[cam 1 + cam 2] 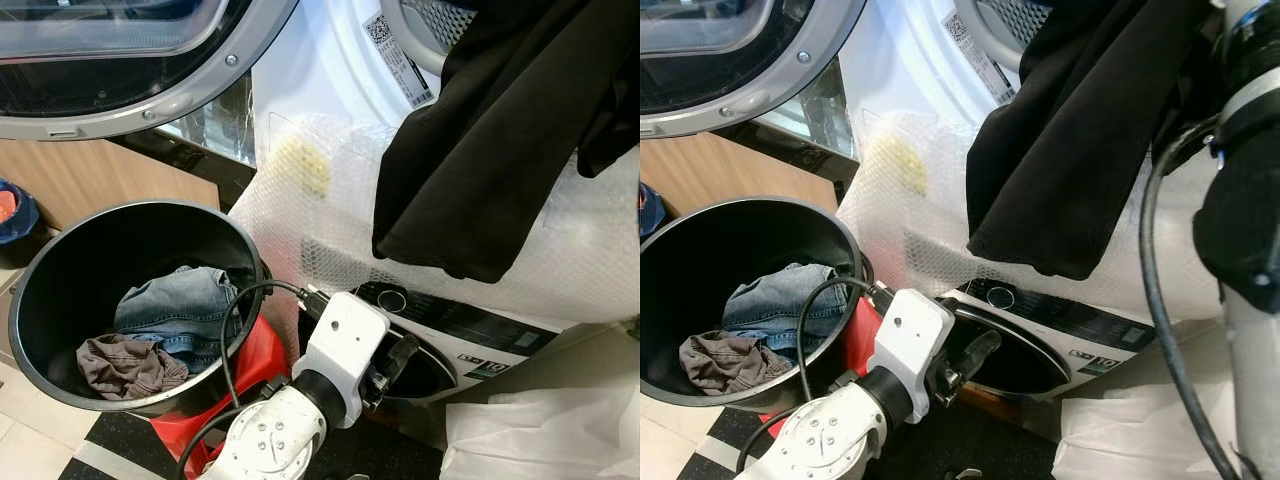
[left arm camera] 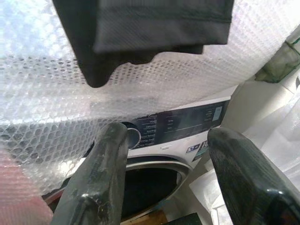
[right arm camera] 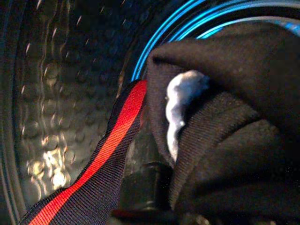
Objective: Clothes washing
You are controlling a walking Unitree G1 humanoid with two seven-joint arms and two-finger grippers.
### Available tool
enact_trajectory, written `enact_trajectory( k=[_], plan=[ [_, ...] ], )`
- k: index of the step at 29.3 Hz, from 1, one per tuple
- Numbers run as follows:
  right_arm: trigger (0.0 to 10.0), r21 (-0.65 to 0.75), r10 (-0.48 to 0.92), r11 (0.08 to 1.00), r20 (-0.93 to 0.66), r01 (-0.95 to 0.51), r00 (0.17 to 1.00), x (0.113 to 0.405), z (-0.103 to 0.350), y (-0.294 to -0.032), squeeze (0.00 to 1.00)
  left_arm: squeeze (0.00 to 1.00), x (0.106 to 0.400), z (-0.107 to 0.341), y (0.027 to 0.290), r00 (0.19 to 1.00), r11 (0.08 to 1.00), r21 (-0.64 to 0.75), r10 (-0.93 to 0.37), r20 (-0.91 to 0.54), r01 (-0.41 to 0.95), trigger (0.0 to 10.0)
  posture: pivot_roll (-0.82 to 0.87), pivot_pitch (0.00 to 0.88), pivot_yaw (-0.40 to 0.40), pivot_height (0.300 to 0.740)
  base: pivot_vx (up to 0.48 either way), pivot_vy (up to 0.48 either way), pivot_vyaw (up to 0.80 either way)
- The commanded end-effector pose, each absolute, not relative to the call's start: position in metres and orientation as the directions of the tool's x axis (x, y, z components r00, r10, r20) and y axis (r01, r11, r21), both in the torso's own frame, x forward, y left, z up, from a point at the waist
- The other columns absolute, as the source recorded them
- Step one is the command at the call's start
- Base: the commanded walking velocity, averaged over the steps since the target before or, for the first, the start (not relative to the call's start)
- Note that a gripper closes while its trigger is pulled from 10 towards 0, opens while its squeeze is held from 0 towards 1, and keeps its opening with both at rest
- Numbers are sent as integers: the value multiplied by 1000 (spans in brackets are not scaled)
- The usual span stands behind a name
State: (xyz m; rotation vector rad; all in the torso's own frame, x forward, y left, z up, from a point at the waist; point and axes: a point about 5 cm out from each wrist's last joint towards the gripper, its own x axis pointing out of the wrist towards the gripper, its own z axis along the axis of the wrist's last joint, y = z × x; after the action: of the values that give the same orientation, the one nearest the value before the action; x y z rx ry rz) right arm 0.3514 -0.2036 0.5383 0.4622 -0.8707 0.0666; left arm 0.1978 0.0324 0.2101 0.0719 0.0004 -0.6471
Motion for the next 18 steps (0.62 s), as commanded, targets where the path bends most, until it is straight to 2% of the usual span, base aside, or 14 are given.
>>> enact_trajectory(
  k=[1,10,12,13,17,18],
  plan=[
    [10000,355,-135,906,756,-229,640,348,541,-210,0,0,194,215,32,790,789,54,-613,2,612,10000,75,203,-217,740,0,0,0],
    [10000,310,-110,932,734,-186,670,353,533,-214,0,0,199,214,35,796,794,60,-606,-12,605,10000,84,200,-193,740,0,0,0],
    [10000,260,-81,954,700,-148,709,359,525,-211,0,0,199,214,36,798,796,62,-603,-12,602,10000,89,196,-190,740,0,0,0],
    [10000,157,-21,982,649,-107,761,369,513,-203,0,0,199,215,38,801,799,66,-598,-12,598,10000,92,195,-187,740,0,0,0],
    [10000,-32,49,999,521,-38,852,385,487,-195,0,0,199,215,39,802,800,69,-597,-13,596,10000,91,194,-177,740,0,0,0],
    [10000,-32,49,999,521,-38,852,385,487,-195,0,0,199,215,39,802,800,69,-597,-13,596,10000,91,194,-177,740,0,0,0]
  ],
)
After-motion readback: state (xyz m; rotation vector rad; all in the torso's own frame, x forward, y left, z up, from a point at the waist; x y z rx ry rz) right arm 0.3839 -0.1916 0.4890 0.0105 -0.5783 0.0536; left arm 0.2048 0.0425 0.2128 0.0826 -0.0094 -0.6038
